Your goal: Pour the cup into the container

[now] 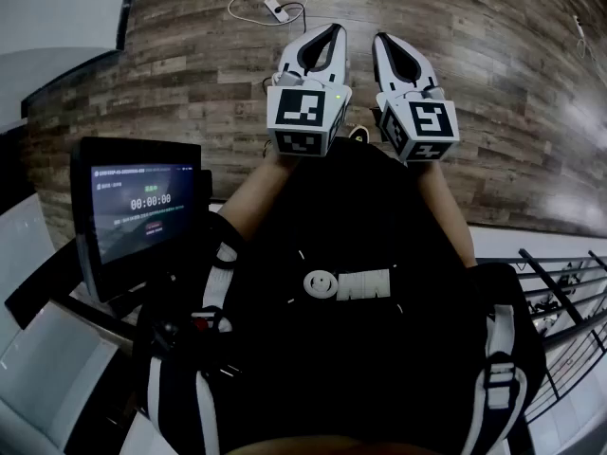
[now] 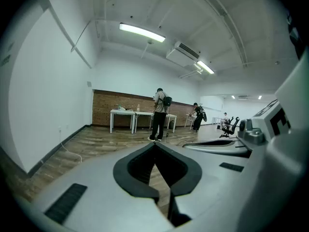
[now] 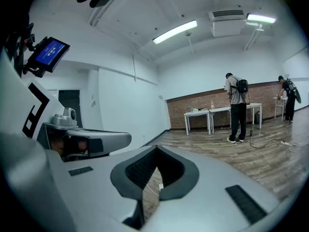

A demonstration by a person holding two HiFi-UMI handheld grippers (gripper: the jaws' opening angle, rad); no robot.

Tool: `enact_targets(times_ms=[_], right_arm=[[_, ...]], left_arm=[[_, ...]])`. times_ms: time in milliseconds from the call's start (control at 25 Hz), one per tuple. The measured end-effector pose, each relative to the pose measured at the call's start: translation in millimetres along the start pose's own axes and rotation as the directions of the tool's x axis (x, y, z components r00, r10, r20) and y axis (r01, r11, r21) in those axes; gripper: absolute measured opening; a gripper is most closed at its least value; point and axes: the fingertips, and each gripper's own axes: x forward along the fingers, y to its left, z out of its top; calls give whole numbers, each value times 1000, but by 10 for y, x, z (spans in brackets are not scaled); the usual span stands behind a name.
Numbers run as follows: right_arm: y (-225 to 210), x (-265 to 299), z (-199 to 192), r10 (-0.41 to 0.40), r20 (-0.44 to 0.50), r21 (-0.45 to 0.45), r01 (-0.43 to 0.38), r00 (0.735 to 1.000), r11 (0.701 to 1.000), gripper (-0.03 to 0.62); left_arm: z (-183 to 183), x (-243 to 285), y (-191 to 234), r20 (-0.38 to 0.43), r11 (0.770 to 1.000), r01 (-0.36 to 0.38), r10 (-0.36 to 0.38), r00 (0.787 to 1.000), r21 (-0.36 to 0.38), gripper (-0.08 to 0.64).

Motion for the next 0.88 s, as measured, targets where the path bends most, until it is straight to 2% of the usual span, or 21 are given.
enact_targets(times_ms=[280, 440, 640, 880], right_arm=[[-12, 16, -20, -3, 29, 40, 2, 1000, 999, -6], [-106, -43, 26, -14, 30, 55, 12, 999, 998, -6], [-136, -74, -42, -32, 27, 48, 31, 999, 998, -6], [157, 52, -43, -51, 22, 27, 50, 998, 998, -6]], left_arm=[[28, -100, 188, 11, 999, -53, 53, 999, 0, -3], [82, -111, 211, 14, 998, -62, 62, 998, -4, -3], [-27, -141, 256, 10, 998, -58, 58, 998, -8, -3], [-87, -321, 584, 16, 999, -49, 49, 999, 4, -3]])
